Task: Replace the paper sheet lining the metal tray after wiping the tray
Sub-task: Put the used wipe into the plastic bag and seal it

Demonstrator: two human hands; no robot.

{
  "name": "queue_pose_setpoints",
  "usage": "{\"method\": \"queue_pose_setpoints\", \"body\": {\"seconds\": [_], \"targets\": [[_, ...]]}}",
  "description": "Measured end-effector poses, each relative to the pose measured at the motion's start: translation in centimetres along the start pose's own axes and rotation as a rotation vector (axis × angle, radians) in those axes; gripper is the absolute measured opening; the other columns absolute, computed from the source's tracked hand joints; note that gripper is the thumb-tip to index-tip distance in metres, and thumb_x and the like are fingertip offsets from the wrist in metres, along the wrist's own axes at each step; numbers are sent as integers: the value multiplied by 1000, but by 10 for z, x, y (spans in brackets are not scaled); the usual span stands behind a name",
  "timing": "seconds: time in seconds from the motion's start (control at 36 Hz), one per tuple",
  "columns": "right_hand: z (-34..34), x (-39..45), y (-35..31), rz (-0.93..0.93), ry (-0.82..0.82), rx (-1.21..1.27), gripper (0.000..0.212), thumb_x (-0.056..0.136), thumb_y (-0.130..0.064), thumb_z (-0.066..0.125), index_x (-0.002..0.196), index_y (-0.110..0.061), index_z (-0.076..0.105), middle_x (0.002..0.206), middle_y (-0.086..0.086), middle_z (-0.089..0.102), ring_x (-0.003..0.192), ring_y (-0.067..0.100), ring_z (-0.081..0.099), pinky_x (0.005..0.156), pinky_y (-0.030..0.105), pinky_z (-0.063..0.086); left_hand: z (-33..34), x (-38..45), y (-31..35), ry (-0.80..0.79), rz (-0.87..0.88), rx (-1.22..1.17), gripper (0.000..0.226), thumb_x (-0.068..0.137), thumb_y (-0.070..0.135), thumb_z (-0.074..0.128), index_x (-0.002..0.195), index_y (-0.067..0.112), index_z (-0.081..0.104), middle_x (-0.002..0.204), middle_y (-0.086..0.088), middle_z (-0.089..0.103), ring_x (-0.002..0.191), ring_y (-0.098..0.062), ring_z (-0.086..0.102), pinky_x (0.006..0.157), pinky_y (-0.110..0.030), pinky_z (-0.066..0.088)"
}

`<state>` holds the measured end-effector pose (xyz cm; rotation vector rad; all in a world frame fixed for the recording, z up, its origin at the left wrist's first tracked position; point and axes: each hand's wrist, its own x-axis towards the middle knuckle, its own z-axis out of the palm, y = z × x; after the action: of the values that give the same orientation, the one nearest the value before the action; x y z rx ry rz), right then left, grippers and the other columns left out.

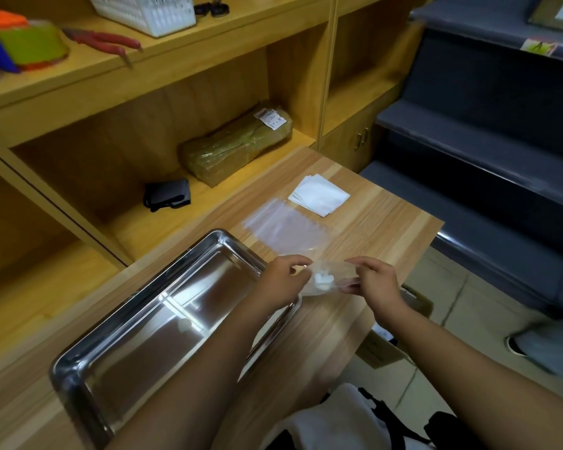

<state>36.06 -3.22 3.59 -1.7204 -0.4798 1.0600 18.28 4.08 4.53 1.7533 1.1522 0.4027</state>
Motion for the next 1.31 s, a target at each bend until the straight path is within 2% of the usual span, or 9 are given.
{"method": "queue_pose_setpoints", "body": {"seconds": [0.14,0.39,0.58,0.69,0.78,0.92,1.03,1.22,1.31], "targets": [[6,2,-5,110,-21,170,16,90,2,53,96,7,67,103,20,68,85,44,70,68,34,63,-13,-9,-3,-35,-89,-300,35,83,43,73,114,27,71,115,9,70,106,-13,66,94,-41,55],[-7,11,-26,76,-320,258,19,90,1,49,99,11,63,105,24,65,91,38,71,79,37,61,-29,-9,-20,154,15,-282,18,83,10,75,91,26,76,87,4,76,83,-15,69,85,-36,56],[-28,9,-49,-86,-558,-375,41,80,4,72,115,-15,67,113,4,71,103,12,70,93,27,53,-50,-6,-8,148,46,-403,17,82,7,74,99,5,77,89,-11,77,78,-17,70,73,-21,56],[-21,2,-57,-235,-415,-464,13,84,-7,73,94,-1,74,92,20,72,70,20,68,62,24,55,-58,-1,-1,146,37,-455,13,80,1,75,92,6,77,80,-11,75,71,-15,70,71,-22,57],[-19,3,-62,-282,-339,-515,16,87,-13,70,88,3,74,85,25,71,57,18,64,49,26,46,-63,-1,2,139,41,-472,13,81,-1,74,93,3,76,75,-9,74,65,-11,69,65,-18,55],[-21,5,-74,-334,-367,-683,11,85,-14,72,85,-4,76,85,15,74,65,8,62,57,14,47,-65,-4,5,143,18,-539,13,82,-1,73,94,2,75,78,-11,75,68,-15,72,66,-18,57],[-21,4,-83,-400,-388,-774,18,76,-24,81,93,-22,77,89,-1,74,85,15,68,83,37,55,-67,-8,12,125,25,-567,10,82,-1,72,93,0,74,76,-11,75,69,-16,73,69,-19,58],[-7,-5,-94,-335,-520,-540,46,67,-8,86,111,-11,71,101,6,73,89,7,70,80,22,56,-80,-18,38,168,120,-628,7,84,-1,71,89,1,74,72,-7,74,60,-13,68,61,-18,56],[-9,-6,-81,-170,-540,-237,59,71,-1,79,127,-13,61,117,8,71,108,19,67,96,35,53,-92,-26,41,229,150,-722,5,83,-2,71,87,1,74,70,-9,74,57,-13,66,60,-19,56]]}}
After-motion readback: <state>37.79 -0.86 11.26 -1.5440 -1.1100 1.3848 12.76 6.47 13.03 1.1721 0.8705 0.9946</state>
